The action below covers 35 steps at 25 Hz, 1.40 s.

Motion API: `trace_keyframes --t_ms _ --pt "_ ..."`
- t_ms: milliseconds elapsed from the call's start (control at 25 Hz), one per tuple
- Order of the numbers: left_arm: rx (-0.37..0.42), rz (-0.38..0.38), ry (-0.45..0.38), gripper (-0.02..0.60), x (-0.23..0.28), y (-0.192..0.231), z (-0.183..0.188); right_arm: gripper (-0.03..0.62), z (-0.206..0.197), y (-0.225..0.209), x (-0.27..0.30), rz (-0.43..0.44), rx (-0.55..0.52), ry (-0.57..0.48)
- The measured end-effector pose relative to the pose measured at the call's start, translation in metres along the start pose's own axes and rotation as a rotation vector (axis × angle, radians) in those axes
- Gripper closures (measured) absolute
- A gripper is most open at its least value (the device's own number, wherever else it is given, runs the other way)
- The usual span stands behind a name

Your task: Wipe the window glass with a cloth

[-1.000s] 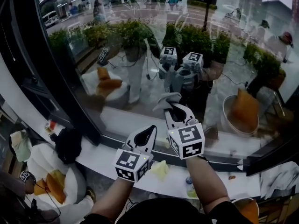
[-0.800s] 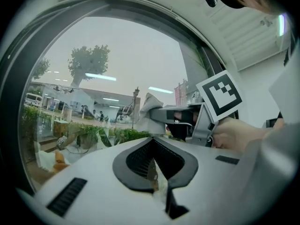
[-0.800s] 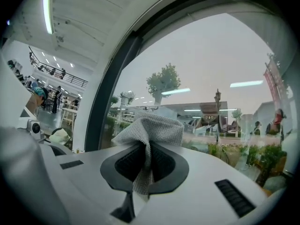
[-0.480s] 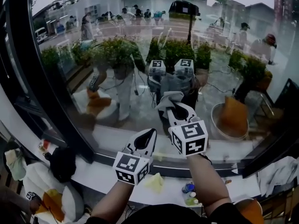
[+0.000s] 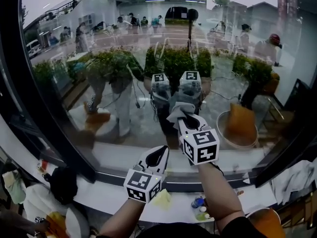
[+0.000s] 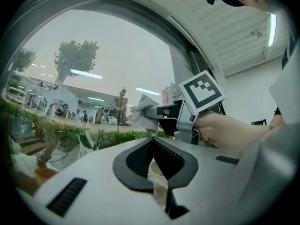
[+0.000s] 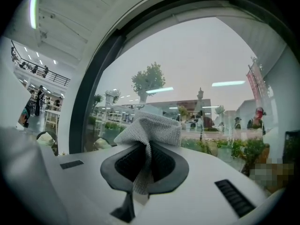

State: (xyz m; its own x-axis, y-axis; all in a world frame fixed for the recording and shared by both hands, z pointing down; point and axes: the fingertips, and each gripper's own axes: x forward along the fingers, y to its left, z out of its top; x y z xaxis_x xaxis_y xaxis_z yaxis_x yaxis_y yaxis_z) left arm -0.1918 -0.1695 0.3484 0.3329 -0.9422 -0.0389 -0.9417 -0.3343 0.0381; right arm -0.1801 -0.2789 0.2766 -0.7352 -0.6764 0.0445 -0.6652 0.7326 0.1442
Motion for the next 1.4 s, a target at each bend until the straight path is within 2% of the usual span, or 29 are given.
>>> trace_keyframes --t_ms 360,720,1400 --pt "-0.01 -0.013 0.007 0.574 0.003 -0.006 -0.002 0.556 0.003 0.0 0.002 0.016 -0.011 0.009" --pt "-0.008 -0.029 -0.006 0.574 0.022 -0.027 -0.006 0.556 -0.007 -0.023 -0.015 0.028 -0.034 0.023" --pt "-0.002 -0.118 0.011 0.574 0.122 -0.141 -0.009 0.556 -0.019 -0.155 -0.095 -0.005 -0.019 0.038"
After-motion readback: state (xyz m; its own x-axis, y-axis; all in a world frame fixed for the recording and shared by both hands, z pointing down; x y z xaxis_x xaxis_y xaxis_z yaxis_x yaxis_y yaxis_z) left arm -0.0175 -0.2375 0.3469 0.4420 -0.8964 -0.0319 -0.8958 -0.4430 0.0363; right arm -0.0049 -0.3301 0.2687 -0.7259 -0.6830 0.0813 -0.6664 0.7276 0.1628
